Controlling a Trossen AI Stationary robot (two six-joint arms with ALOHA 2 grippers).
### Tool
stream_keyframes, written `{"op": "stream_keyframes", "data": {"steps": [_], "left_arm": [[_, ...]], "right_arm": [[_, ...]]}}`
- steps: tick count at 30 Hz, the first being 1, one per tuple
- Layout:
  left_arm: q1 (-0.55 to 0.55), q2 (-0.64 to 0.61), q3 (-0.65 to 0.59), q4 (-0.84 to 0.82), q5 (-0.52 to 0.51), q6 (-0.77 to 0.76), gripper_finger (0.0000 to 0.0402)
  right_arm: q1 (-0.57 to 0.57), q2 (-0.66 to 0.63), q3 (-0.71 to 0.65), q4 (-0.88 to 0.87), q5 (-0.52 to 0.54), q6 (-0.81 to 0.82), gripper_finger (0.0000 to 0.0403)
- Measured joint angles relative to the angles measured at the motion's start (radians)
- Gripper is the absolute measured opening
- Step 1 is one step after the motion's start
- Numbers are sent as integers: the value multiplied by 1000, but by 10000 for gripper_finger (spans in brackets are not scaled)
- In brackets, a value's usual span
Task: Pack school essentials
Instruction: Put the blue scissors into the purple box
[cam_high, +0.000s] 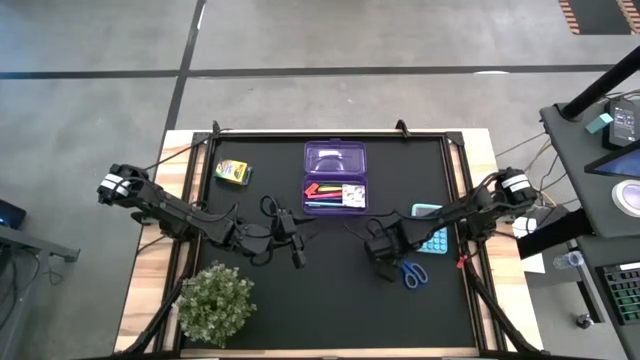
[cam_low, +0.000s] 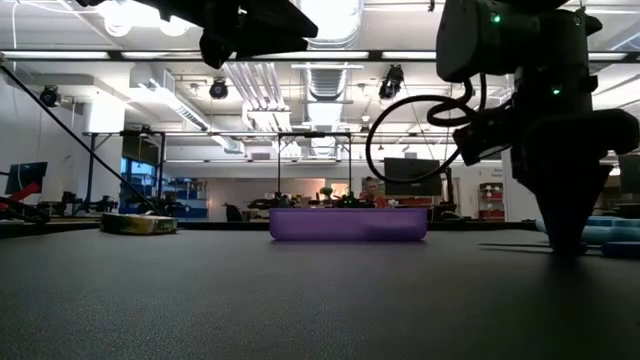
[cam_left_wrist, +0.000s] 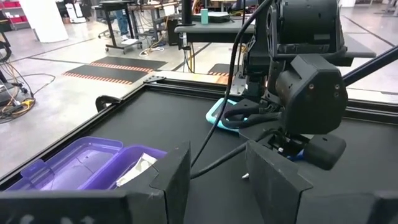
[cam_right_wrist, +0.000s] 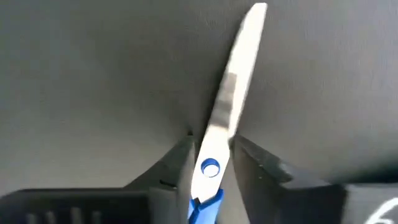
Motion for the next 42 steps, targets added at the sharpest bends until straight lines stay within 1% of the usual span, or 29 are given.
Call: {"op": "stream_keyframes", "data": {"steps": [4,6,14,19,22,24,29,31,33,35,36,40,42], "left_arm": [[0,0,0,-1,0,0,138],[0,0,0,-1,0,0,138],[0,0,0,-5,0,4,138],[0,0,-1,-4,0,23,138],[-2,0,-1,-1,0,37,138],[-2,0,-1,5,0,40,138],[-2,0,-2,64,0,80,138],[-4,-3,-2,73,0,94,138],[-13,-13,-2,71,0,97,138],[-23,-27,-2,72,0,100,138],[-28,-36,-3,69,1,103,138],[-38,-81,-12,62,0,129,138],[-39,-99,-13,54,-1,152,138]], "right_arm": [[-4,0,1,11,15,-25,44],[-5,-1,1,15,22,-40,30],[-9,-39,2,50,68,-62,30],[-8,-85,10,89,103,-131,30],[-8,-134,7,180,121,-213,31],[-13,-170,-4,273,141,-270,31],[-44,-236,-58,611,146,-412,32],[-59,-254,-86,743,182,-456,32],[-74,-270,-104,800,257,-488,32],[-96,-284,-103,790,348,-514,33],[-111,-292,-100,763,373,-518,33],[-176,-315,-49,657,367,-528,33],[-204,-314,-6,573,363,-548,33]]}}
